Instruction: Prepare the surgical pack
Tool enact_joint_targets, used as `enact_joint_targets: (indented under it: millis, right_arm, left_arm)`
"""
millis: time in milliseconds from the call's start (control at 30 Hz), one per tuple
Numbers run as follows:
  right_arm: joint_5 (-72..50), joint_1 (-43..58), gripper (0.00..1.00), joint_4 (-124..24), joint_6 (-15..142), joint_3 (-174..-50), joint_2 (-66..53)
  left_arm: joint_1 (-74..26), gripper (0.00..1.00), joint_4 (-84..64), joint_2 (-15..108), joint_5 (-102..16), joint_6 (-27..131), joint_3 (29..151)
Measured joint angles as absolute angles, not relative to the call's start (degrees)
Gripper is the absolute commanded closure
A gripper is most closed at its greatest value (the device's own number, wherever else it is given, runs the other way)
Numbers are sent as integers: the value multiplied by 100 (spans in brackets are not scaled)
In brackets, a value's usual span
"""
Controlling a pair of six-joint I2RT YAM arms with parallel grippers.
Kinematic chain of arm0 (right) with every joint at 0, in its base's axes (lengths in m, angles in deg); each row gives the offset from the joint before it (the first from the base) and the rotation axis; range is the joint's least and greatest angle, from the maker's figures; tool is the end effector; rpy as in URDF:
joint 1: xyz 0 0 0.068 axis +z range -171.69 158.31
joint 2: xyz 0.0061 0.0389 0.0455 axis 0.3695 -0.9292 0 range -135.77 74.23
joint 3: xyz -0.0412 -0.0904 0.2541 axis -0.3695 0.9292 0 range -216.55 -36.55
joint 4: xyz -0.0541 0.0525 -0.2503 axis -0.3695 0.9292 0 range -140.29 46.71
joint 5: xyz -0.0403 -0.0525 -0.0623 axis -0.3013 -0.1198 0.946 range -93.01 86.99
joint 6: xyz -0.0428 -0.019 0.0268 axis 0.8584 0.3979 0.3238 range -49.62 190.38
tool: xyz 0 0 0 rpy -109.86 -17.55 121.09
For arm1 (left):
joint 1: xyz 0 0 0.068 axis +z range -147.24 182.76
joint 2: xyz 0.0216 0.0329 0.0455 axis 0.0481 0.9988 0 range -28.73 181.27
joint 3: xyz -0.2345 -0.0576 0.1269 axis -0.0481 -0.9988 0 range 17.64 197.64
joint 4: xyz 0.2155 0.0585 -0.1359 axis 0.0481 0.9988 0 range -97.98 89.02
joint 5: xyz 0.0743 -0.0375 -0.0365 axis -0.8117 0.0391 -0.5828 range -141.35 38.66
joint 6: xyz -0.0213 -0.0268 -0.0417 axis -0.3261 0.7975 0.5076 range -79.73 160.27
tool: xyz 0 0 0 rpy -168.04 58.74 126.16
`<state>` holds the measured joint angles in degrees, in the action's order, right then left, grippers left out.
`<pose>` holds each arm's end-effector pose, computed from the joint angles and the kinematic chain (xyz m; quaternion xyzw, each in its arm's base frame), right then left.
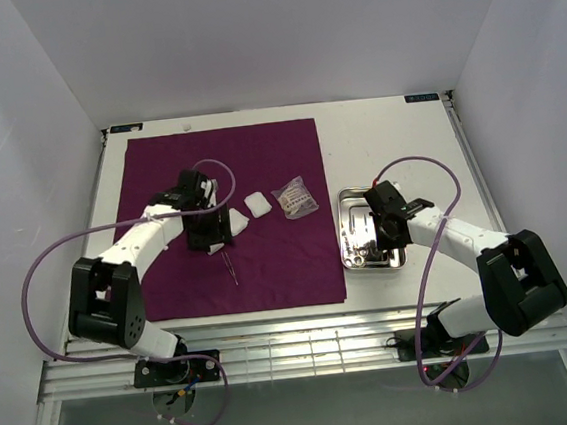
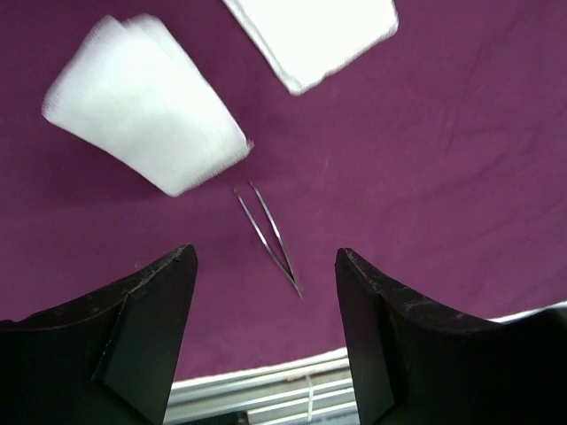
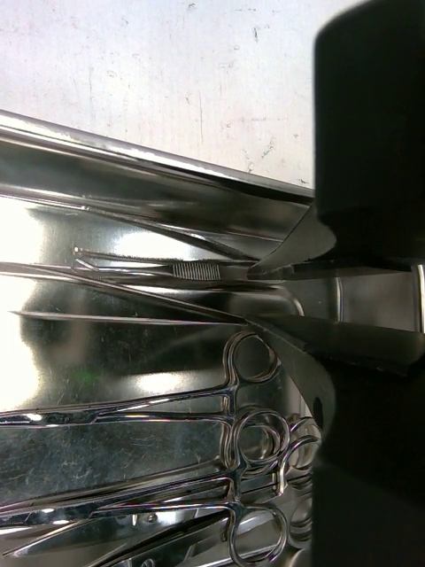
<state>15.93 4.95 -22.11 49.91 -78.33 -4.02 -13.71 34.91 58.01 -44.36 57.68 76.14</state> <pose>0.2242 0.0995 0.1773 -0.0157 0.9629 -0.0607 0.2625 0.2716 -0.0848 0.2106 0.0018 0.9847 -0.1051 0.1390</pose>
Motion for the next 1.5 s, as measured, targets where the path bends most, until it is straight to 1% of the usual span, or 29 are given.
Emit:
enact_joint_targets:
  millis: [100, 267, 367, 500, 533, 600, 633, 733, 767, 833, 933, 1000, 1067, 1267, 1367, 1400, 1467, 1500]
  right_arm:
    - [1593, 495, 70, -2191, 5008, -7844, -400]
    - [1593, 495, 71, -2121, 5070, -7896, -308]
    - [1595, 495, 71, -2104, 5126, -7953, -166]
    - [1595, 495, 71, -2082, 5137, -7958, 4]
    - [1597, 495, 71, -2071, 5137, -7958, 33]
    - [1599, 495, 71, -2051, 5137, -7958, 89]
    - [1606, 495, 71, -2040, 5135, -7955, 116]
    - [1628, 495, 71, -2029, 5135, -7938, 245]
    - [1639, 495, 71, -2036, 5133, -7916, 299]
    - [1641, 495, 72, -2025, 5133, -7885, 347]
    - [1643, 495, 72, -2021, 5133, -7877, 365]
    - [1643, 495, 72, -2021, 5135, -7877, 365]
    - [1649, 495, 72, -2016, 5137, -7877, 365]
    - [1606, 495, 72, -1918, 5314, -8019, 374]
    - [1392, 495, 67, -1918, 5533, -8266, 481]
    - [1245, 495, 62, -1968, 5631, -8362, 548]
    - [804, 495, 56, -2169, 5802, -8537, 693]
    - [581, 495, 49, -2274, 5863, -8611, 734]
  left_arm:
    - [-1478, 30, 3668, 5901, -4478, 5813, 7614]
    - [-1601, 32, 3837, 6277, -4480, 5977, 7612]
    - [-1701, 35, 3891, 6546, -4506, 6065, 7617]
    - [-1811, 44, 3959, 6811, -4521, 6163, 7625]
    - [-1826, 49, 3983, 6870, -4521, 6183, 7634]
    - [-1835, 55, 4044, 7001, -4550, 6227, 7702]
    - [-1835, 61, 4055, 7021, -4563, 6235, 7726]
    - [-1833, 70, 4077, 7045, -4633, 6279, 7752]
    - [-1835, 79, 4086, 7045, -4646, 6286, 7752]
    - [-1835, 88, 4095, 7053, -4648, 6294, 7752]
    - [-1835, 94, 4119, 7082, -4646, 6281, 7778]
    - [-1835, 99, 4136, 7084, -4624, 6268, 7791]
    - [-1830, 100, 4149, 7084, -4548, 6202, 7824]
    - [-1741, 100, 4206, 7014, -3844, 5905, 8097]
    - [-1697, 100, 4215, 6809, -3411, 5820, 8152]
    - [-1684, 100, 4200, 6701, -3199, 5778, 8156]
    - [-1669, 100, 4084, 6487, -2849, 5717, 8156]
    - [-1664, 100, 3968, 6336, -2655, 5676, 8159]
